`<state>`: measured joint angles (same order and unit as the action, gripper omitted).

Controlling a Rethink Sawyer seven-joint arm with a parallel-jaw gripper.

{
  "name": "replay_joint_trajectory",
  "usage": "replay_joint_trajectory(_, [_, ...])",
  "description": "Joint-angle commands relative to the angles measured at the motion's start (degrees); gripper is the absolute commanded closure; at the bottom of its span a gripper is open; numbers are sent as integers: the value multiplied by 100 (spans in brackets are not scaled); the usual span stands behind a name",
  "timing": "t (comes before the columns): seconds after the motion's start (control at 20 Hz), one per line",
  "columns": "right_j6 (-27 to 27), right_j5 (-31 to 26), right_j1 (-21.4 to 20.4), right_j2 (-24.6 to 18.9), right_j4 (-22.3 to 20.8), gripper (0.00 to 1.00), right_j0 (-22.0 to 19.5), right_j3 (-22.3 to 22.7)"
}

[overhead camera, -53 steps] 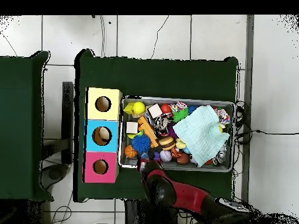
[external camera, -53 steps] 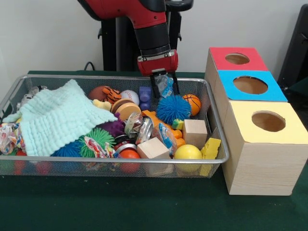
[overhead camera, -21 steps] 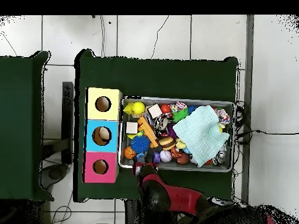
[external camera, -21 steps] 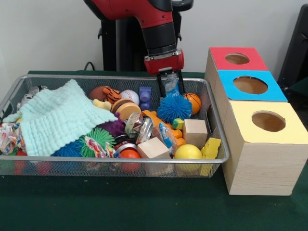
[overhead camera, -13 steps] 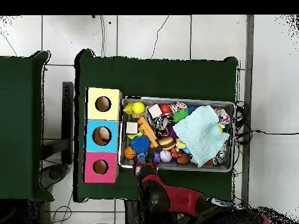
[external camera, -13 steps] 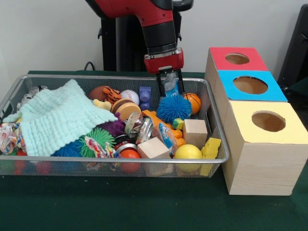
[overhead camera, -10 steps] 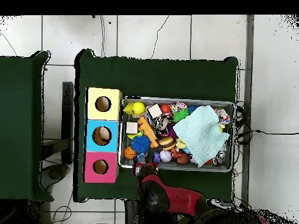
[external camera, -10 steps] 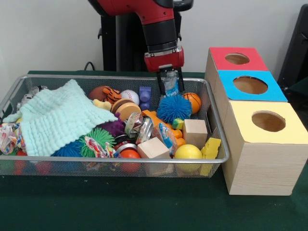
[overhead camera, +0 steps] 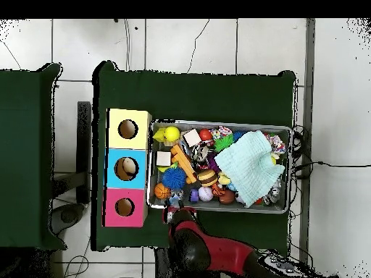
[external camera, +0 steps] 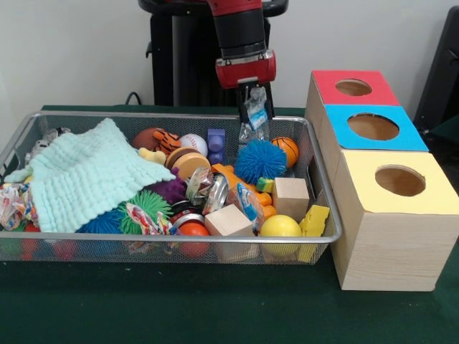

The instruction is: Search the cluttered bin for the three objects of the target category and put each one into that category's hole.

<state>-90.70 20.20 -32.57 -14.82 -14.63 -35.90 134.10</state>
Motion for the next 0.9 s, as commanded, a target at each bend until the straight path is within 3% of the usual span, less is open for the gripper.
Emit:
replay_joint_trajectory(0.05, [-1078, -1664, -539, -389, 382, 100, -17, 895])
replay_joint_trajectory(0.55, [-1219, -1976, -1047, -693, 702, 100, -123, 1099])
replay_joint_trajectory(0.9, [-1311, -1793, -996, -652, 803, 100, 10, 1081])
